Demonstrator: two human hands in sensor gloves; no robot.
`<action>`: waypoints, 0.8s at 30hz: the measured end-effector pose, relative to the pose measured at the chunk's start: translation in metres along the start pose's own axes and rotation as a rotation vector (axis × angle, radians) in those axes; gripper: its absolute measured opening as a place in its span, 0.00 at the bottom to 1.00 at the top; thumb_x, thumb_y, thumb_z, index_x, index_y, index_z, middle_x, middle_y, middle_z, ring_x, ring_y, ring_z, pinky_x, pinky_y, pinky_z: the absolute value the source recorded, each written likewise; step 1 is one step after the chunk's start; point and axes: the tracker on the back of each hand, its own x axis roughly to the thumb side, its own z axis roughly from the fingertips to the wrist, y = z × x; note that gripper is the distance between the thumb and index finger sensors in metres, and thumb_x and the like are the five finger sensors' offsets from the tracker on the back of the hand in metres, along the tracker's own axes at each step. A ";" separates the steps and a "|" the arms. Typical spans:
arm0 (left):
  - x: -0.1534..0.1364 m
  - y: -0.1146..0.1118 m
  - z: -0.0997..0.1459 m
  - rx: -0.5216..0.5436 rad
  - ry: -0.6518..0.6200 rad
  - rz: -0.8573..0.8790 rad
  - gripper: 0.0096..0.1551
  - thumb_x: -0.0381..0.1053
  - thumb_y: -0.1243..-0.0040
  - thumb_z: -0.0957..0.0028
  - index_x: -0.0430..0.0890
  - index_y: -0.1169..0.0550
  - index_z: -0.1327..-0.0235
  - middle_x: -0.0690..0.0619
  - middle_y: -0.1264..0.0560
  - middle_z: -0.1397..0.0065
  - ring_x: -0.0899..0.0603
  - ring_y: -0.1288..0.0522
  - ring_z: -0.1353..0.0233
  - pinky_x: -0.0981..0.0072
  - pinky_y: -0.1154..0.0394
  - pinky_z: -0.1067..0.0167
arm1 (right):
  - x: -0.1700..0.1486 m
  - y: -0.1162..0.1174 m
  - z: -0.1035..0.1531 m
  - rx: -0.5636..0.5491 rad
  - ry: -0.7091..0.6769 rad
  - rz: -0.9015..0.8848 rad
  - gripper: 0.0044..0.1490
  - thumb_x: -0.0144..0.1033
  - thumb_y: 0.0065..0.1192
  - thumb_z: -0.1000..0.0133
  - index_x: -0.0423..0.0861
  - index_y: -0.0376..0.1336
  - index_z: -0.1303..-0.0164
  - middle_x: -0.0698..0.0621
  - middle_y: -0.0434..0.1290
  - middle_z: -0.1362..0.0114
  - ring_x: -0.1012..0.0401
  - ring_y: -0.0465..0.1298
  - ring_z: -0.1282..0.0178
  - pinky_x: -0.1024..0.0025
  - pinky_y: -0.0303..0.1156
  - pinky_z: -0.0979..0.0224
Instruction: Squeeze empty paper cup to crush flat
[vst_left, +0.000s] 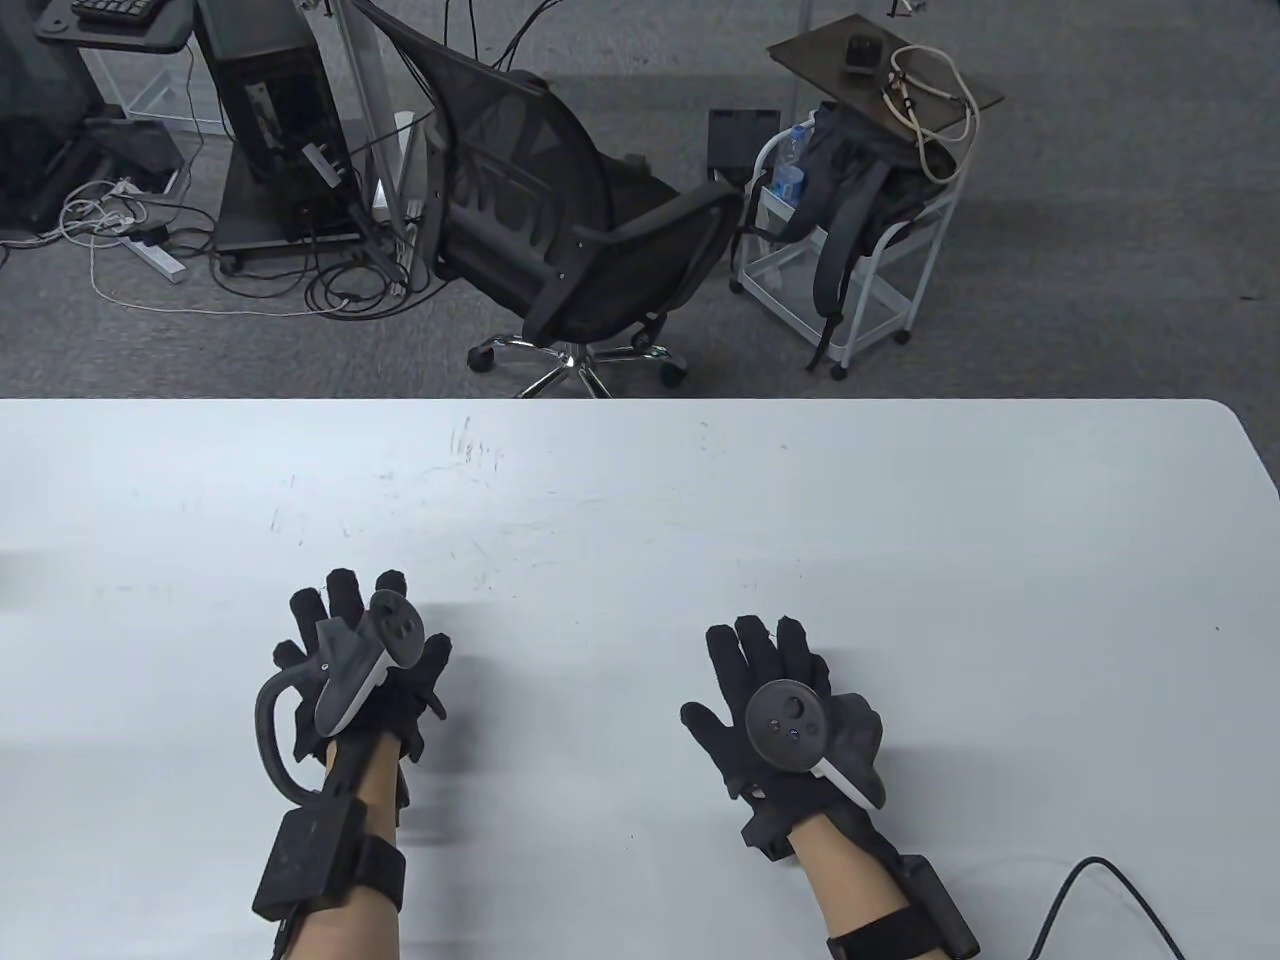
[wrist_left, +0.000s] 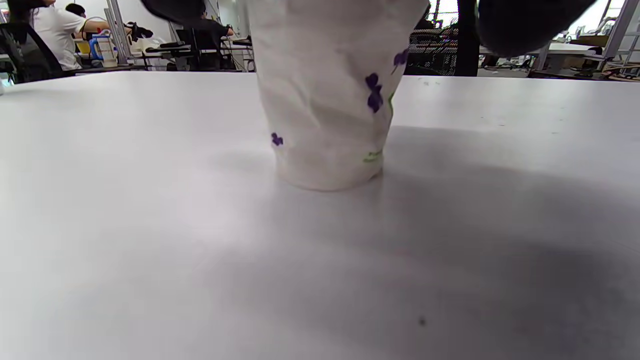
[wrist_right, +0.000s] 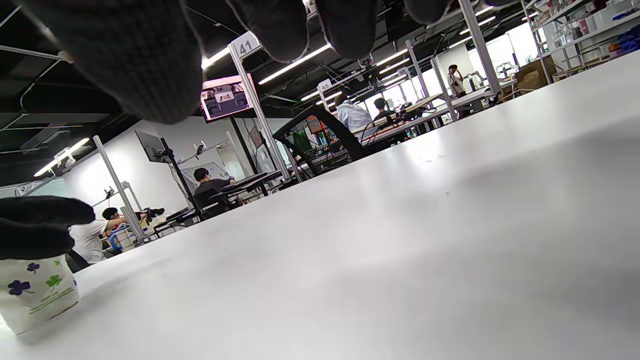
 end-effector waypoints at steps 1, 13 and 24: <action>-0.001 -0.002 -0.001 0.002 0.009 0.015 0.46 0.77 0.46 0.42 0.69 0.48 0.14 0.54 0.57 0.08 0.37 0.56 0.10 0.42 0.40 0.19 | 0.001 0.000 0.000 -0.003 -0.005 0.005 0.51 0.60 0.66 0.47 0.49 0.49 0.19 0.41 0.51 0.15 0.34 0.45 0.19 0.30 0.47 0.26; 0.010 0.009 0.034 0.200 -0.172 0.269 0.34 0.73 0.47 0.41 0.62 0.34 0.23 0.51 0.41 0.15 0.40 0.32 0.22 0.55 0.25 0.35 | -0.004 -0.004 0.002 -0.016 0.011 -0.034 0.51 0.60 0.65 0.47 0.49 0.49 0.19 0.41 0.52 0.15 0.34 0.46 0.19 0.30 0.47 0.26; 0.054 -0.009 0.077 0.155 -0.397 0.778 0.36 0.75 0.53 0.39 0.59 0.32 0.23 0.49 0.36 0.18 0.39 0.28 0.26 0.57 0.23 0.39 | -0.005 -0.003 0.002 -0.044 0.012 -0.146 0.50 0.61 0.63 0.47 0.49 0.50 0.20 0.42 0.53 0.16 0.35 0.49 0.19 0.31 0.48 0.26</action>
